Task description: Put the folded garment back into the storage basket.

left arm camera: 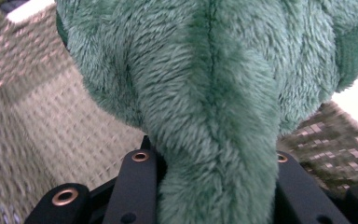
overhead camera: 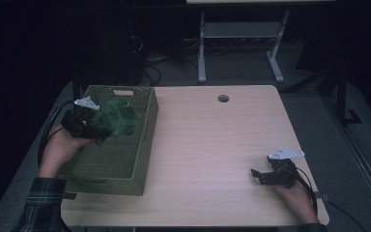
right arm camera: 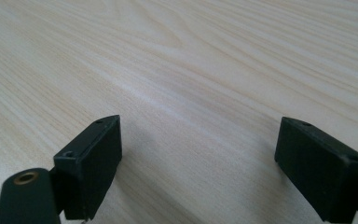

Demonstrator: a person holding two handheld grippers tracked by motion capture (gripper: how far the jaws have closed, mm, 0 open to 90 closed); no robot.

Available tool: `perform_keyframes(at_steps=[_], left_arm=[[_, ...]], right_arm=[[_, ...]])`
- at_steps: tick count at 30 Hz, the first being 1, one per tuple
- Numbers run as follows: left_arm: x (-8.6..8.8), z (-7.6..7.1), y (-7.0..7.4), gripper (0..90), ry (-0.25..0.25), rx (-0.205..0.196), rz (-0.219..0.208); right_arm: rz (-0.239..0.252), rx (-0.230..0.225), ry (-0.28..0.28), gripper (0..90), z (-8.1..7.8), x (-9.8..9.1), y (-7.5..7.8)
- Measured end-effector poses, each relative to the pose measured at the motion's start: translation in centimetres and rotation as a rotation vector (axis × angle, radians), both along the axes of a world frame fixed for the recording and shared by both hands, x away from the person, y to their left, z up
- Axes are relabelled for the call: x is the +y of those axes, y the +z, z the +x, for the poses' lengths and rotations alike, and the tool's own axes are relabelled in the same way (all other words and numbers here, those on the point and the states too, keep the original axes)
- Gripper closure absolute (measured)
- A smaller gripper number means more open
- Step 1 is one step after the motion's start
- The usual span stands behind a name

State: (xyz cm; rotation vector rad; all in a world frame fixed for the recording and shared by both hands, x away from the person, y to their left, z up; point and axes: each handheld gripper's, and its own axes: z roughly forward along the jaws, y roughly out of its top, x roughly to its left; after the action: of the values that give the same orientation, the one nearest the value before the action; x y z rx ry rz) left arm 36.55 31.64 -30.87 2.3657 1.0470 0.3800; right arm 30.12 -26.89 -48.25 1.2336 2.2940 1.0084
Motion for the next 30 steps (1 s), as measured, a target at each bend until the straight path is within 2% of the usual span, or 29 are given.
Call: perform_keyframes(at_steps=[2,5,9,19,23,26,30], left_arm=[[0.3,0.1,-0.8,68.7,0.019,0.007,0.012],[0.7,0.2,-2.3,68.7,0.039,0.023,0.004],[1.0,0.5,-4.2,68.7,0.059,0.046,0.014],[1.3,1.4,-8.3,68.4,0.078,0.098,0.030],[1.4,1.6,-9.0,67.9,0.076,0.112,0.040],[1.5,1.6,-9.3,67.6,0.083,0.117,0.024],[1.4,1.5,-9.8,66.4,0.085,0.135,0.043]], right_arm=[[0.000,0.000,0.000,14.3,0.0,0.0,0.0],[-0.001,-0.001,0.002,14.3,0.0,0.0,0.0],[-0.001,0.000,0.000,14.3,0.0,0.0,0.0],[0.003,0.002,-0.006,14.3,0.0,0.0,0.0],[0.003,0.003,-0.007,14.3,0.0,0.0,0.0],[0.003,0.002,-0.007,14.3,0.0,0.0,0.0],[0.003,0.002,-0.007,14.3,0.0,0.0,0.0]])
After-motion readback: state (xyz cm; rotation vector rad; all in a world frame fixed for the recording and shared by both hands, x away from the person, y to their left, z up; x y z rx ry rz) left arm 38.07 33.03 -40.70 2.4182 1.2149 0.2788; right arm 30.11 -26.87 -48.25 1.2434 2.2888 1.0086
